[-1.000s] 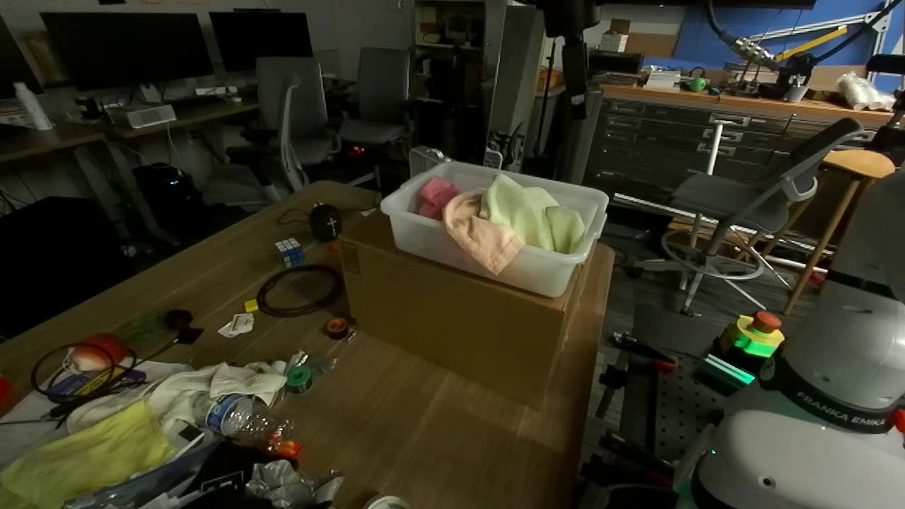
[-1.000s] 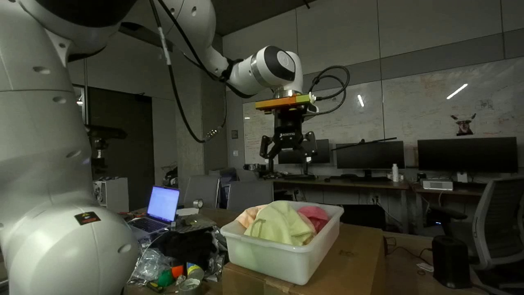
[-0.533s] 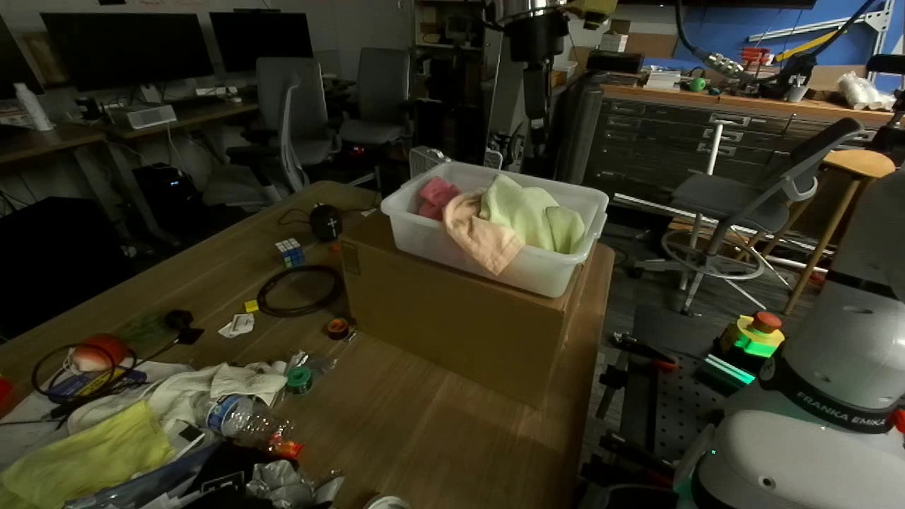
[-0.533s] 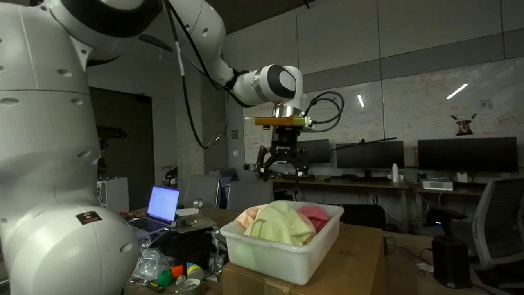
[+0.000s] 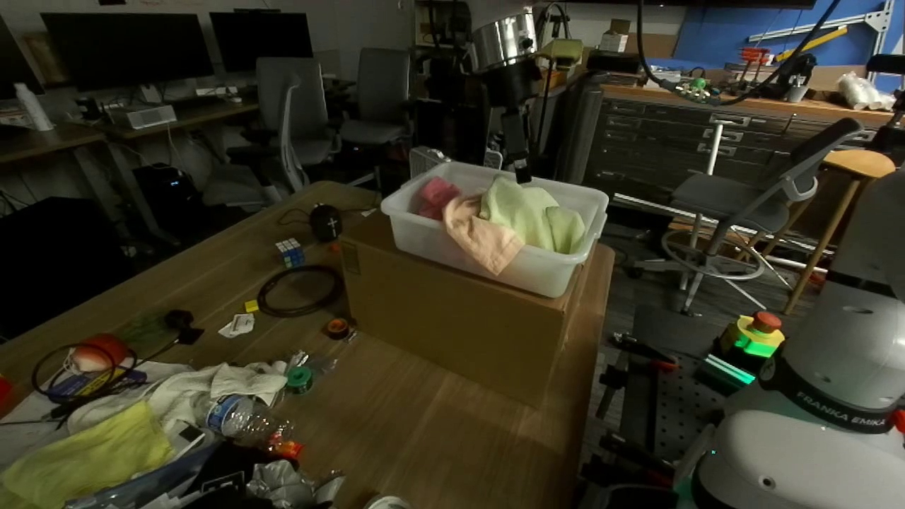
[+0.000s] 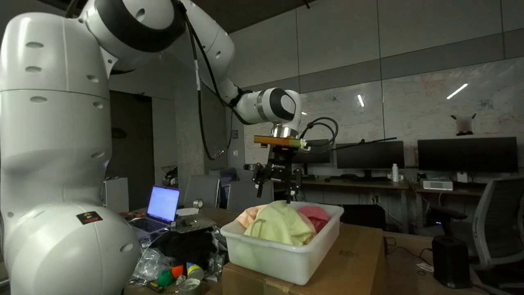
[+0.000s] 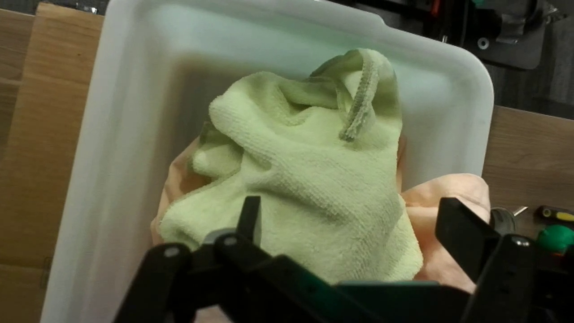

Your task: Remove the green towel and the peach and pink shirts from the basket respectively

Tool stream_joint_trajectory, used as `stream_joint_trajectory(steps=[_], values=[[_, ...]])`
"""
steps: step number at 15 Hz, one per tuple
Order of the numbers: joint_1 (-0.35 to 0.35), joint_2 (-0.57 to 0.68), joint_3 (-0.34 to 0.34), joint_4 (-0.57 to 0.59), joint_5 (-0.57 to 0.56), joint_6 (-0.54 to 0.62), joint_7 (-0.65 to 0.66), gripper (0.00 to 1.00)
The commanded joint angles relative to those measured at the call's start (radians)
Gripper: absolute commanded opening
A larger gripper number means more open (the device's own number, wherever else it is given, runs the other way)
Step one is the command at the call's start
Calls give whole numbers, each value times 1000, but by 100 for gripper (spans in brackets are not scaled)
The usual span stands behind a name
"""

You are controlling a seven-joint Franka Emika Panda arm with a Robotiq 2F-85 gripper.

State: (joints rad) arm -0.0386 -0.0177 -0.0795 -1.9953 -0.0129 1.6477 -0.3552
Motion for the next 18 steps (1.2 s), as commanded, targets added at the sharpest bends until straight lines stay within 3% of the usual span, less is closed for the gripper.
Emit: stream_joint_trajectory(steps=[1, 9, 15, 16, 18], values=[[-3, 41, 14, 22, 12, 27, 40, 100], [-11, 90, 17, -3, 5, 143, 96, 100], [-10, 120, 18, 6, -14, 115, 138, 100], [-10, 124, 18, 6, -17, 113, 140, 75], [-9, 134, 19, 10, -26, 101, 148, 66]])
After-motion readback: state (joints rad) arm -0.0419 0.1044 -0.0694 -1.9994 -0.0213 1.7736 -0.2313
